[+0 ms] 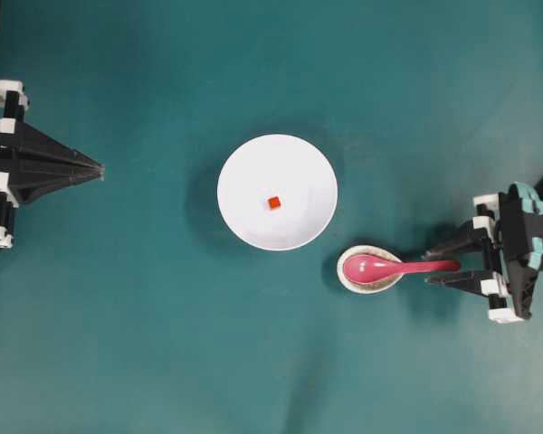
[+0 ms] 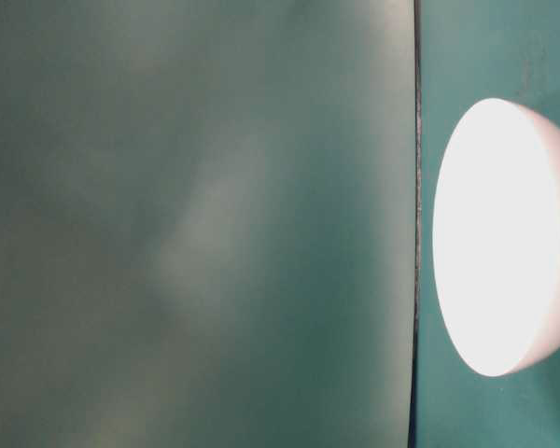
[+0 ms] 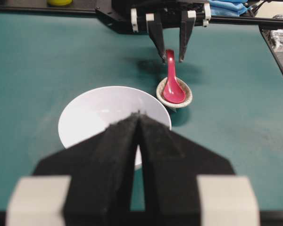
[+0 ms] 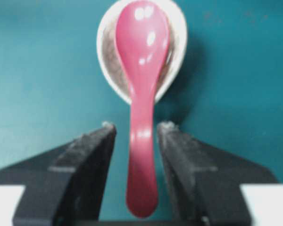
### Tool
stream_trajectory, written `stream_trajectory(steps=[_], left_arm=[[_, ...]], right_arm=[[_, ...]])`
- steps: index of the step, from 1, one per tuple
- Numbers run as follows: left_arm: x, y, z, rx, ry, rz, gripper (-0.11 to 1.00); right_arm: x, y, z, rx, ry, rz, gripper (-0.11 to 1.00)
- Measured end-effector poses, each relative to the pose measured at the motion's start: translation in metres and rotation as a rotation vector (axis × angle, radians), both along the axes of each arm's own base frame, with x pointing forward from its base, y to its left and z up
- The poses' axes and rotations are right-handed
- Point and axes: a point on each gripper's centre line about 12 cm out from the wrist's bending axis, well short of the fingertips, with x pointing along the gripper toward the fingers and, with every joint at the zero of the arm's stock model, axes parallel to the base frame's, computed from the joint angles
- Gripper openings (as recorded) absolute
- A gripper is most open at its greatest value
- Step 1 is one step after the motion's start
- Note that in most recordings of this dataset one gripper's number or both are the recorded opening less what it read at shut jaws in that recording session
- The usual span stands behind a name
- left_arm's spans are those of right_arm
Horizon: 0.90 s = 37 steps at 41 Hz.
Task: Grip the spoon and scoop the red block from the bowl with right arm.
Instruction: 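Close the right gripper on the pink spoon handle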
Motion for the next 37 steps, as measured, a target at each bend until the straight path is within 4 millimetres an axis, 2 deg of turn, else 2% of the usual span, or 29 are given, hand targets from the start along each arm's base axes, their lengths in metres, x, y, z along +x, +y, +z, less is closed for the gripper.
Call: stream_trajectory(steps=[11,23,37], left_arm=[[0.000,0.000,-0.001,-0.012,0.009,0.001,0.00],[0.000,0.000,-0.001,-0.014,0.009,0.001,0.00],[0.000,0.003,-0.001,-0.014,0.011,0.015,0.00]], right_arm=[[-0.007,-0.007,0.000,-0.019,-0.034,-0.011,0.48],[-0.008,0.005,-0.002,-0.030,-0.041,0.044,0.48],[-0.006,0.002,-0.010,-0.066,-0.033,0.023,0.48]])
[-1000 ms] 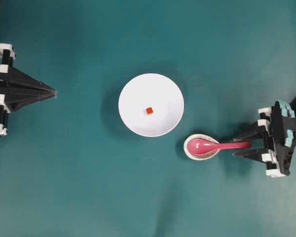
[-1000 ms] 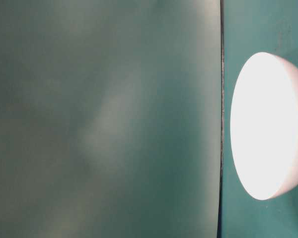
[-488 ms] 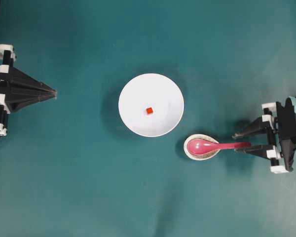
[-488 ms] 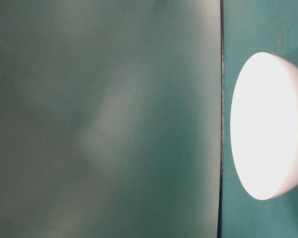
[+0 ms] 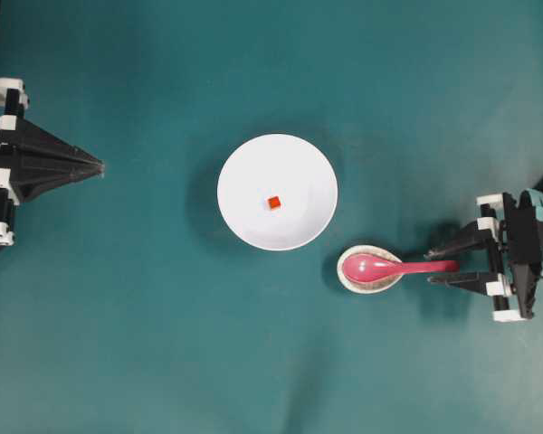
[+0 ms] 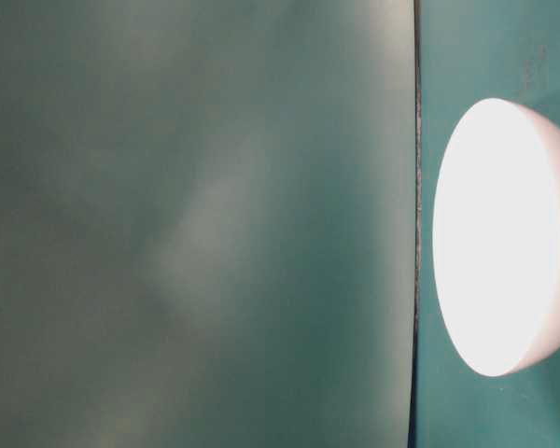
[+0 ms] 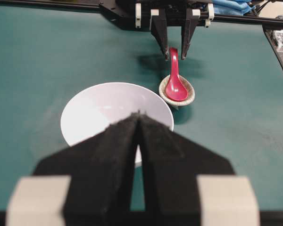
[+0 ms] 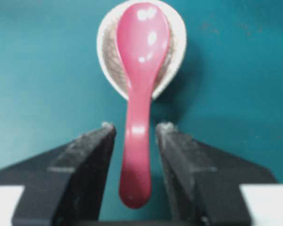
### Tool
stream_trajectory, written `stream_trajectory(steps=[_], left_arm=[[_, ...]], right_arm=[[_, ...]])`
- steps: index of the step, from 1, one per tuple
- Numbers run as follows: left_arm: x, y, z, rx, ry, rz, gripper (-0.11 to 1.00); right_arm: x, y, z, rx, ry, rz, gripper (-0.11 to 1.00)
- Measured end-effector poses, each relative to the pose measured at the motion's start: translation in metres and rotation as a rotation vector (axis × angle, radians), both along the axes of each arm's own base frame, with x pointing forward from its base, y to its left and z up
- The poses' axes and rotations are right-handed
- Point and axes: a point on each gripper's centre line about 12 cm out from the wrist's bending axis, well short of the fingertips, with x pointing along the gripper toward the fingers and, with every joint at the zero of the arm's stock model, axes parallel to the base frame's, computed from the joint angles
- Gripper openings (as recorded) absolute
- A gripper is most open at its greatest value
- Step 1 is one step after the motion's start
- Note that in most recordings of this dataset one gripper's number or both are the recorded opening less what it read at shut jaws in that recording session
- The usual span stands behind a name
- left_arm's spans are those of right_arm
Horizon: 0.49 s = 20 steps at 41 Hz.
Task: Grip the spoon and scoop the red block from the bowl with right arm.
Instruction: 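Close the right gripper on the pink spoon handle, then lift the spoon from the rest and carry it over the white bowl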
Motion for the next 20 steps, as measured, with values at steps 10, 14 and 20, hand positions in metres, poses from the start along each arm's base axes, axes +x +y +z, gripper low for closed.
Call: stream_trajectory(steps=[10,14,20], left_arm=[[0.0000,0.0000,0.0000,0.002,0.000,0.000,0.00],[0.0000,0.0000,-0.0005,0.000,0.005,0.000,0.00],[-0.0001,0.0000,-0.0009,0.000,0.008,0.000,0.00]], right_arm=[[0.0052,0.0027,-0.0048,-0.015,0.008,-0.002,0.47],[0.0063,0.0029,-0.0046,-0.016,0.002,-0.005,0.47],[0.0065,0.0021,-0.0042,-0.015,-0.002,-0.013,0.47]])
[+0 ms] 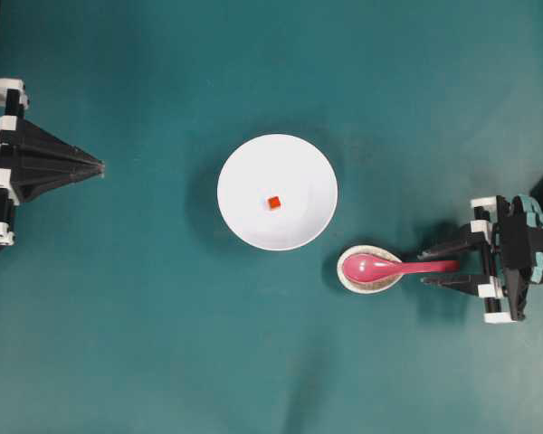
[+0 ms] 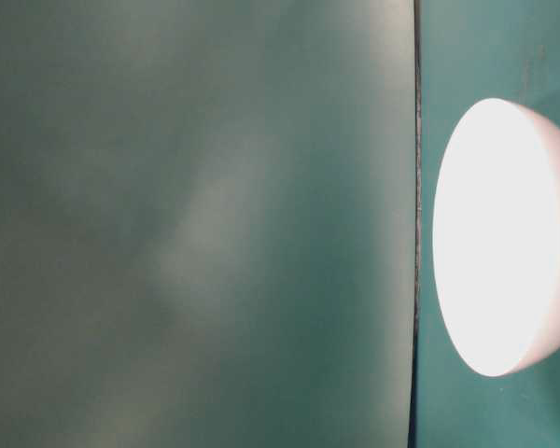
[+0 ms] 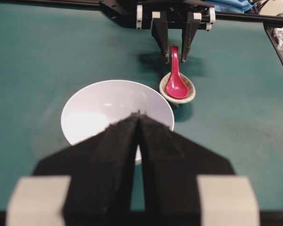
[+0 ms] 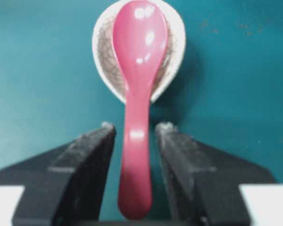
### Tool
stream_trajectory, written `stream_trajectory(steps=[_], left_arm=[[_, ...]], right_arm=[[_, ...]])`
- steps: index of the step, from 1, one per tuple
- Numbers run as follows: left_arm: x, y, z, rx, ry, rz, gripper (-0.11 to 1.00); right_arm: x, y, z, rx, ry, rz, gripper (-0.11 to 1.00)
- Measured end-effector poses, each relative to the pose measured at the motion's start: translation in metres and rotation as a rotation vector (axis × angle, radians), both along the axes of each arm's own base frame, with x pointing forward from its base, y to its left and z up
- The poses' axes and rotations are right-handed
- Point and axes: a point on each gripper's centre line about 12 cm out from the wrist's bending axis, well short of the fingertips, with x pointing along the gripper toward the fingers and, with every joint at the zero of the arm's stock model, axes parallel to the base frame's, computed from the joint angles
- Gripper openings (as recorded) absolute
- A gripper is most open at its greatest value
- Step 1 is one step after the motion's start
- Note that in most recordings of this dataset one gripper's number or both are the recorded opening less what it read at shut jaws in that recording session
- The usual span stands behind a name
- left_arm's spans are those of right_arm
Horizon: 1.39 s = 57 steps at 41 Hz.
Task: Grip the spoon and scoop the red block from the bowl with right arm.
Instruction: 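Lift the spoon from the rest and carry it over the white bowl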
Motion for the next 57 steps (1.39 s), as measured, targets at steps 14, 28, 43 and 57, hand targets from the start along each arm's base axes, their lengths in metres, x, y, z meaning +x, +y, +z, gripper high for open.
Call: stream_trajectory(steps=[14,28,43,57], left_arm=[[0.000,0.000,-0.001,-0.020,0.009,0.002,0.00],[0.000,0.000,-0.001,-0.020,0.011,0.004,0.00],[0.000,0.000,-0.001,-0.020,0.009,0.002,0.00],[0.000,0.000,-0.001,-0.020,0.011,0.004,0.00]], right_arm=[[0.000,-0.003,0.003,-0.007,-0.032,-0.016,0.39],[0.000,-0.003,0.003,-0.019,-0.039,-0.012,0.27],[0.006,0.000,0.015,-0.001,-0.091,-0.006,0.24],[0.042,-0.010,0.093,0.130,-0.252,-0.087,0.24]])
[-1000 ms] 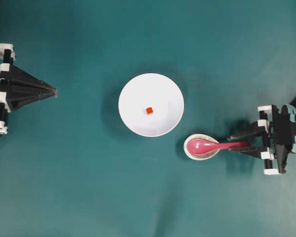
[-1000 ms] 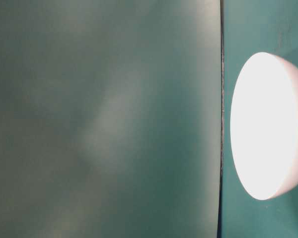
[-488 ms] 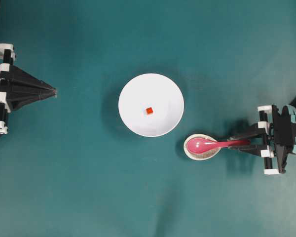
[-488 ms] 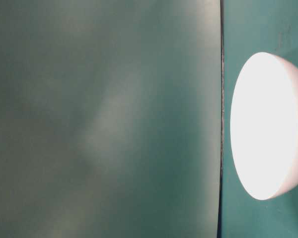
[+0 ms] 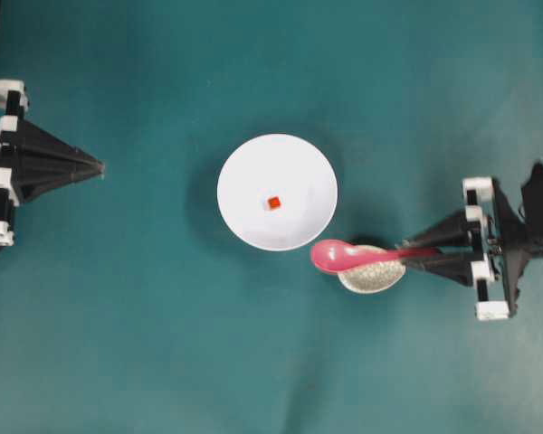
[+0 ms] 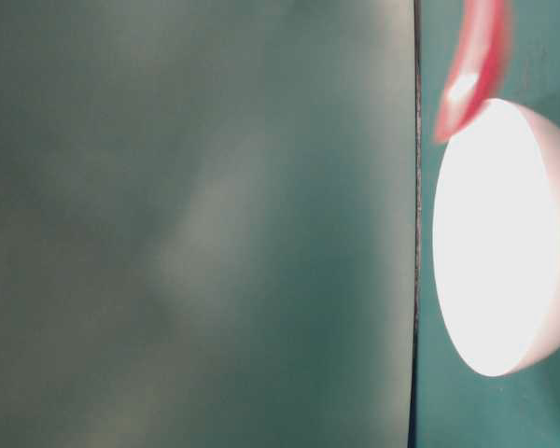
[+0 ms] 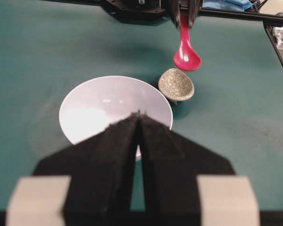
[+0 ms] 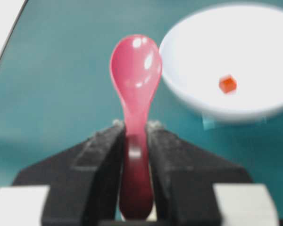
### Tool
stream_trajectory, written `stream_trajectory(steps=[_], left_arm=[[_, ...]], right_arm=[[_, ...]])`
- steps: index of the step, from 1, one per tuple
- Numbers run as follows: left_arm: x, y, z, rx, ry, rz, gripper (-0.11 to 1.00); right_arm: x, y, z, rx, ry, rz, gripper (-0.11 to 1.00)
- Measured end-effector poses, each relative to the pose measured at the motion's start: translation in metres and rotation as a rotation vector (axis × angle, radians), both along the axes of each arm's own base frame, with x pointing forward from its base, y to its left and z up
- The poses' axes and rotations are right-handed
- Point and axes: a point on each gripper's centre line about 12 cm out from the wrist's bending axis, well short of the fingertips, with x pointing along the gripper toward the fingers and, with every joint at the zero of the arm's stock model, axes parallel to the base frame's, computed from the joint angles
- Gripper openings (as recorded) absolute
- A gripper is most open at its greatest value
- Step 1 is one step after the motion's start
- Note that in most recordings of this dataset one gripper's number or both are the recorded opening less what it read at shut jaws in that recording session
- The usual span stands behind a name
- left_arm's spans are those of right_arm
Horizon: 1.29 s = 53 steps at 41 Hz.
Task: Grip the spoon and scoop the red block from the bowl with right arm.
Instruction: 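Lift the spoon from the rest and carry it over the white bowl, then lower the spoon bowl into the white bowl beside the red cube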
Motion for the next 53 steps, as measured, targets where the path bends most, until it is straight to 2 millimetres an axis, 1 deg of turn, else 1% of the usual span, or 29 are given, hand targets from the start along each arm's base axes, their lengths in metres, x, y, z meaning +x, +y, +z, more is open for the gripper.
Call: stream_trajectory(steps=[2,6,11,16,20,23,28,32,36,44,53], left_arm=[[0.000,0.000,0.000,0.000,0.000,0.000,0.00],[0.000,0.000,0.000,0.001,0.003,0.000,0.00],[0.000,0.000,-0.001,0.001,0.009,0.000,0.00],[0.000,0.000,-0.002,0.001,0.014,0.000,0.00],[0.000,0.000,-0.002,0.001,0.014,0.000,0.00],[0.000,0.000,-0.002,0.001,0.015,0.000,0.00],[0.000,0.000,-0.002,0.000,0.015,0.000,0.00],[0.000,0.000,-0.002,0.001,0.015,0.000,0.00],[0.000,0.000,-0.002,0.001,0.015,0.000,0.00],[0.000,0.000,-0.002,0.003,0.015,0.000,0.00],[-0.001,0.000,-0.001,0.020,0.011,-0.002,0.00]], right_arm=[[0.007,-0.004,0.012,0.022,-0.001,-0.011,0.24],[0.024,-0.019,0.040,0.083,0.059,-0.029,0.24],[0.042,-0.050,0.068,0.171,0.196,-0.051,0.24],[0.053,-0.076,0.085,0.230,0.366,-0.038,0.24],[0.064,-0.092,0.092,0.246,0.490,-0.013,0.24],[0.072,-0.101,0.091,0.246,0.574,0.002,0.24],[0.088,-0.106,0.080,0.226,0.714,0.047,0.24],[0.100,-0.109,0.071,0.197,0.794,0.073,0.24],[0.109,-0.114,0.066,0.169,0.827,0.076,0.24],[0.114,-0.120,0.053,0.124,0.874,0.071,0.24],[0.115,-0.122,0.047,0.089,0.896,0.079,0.24]])
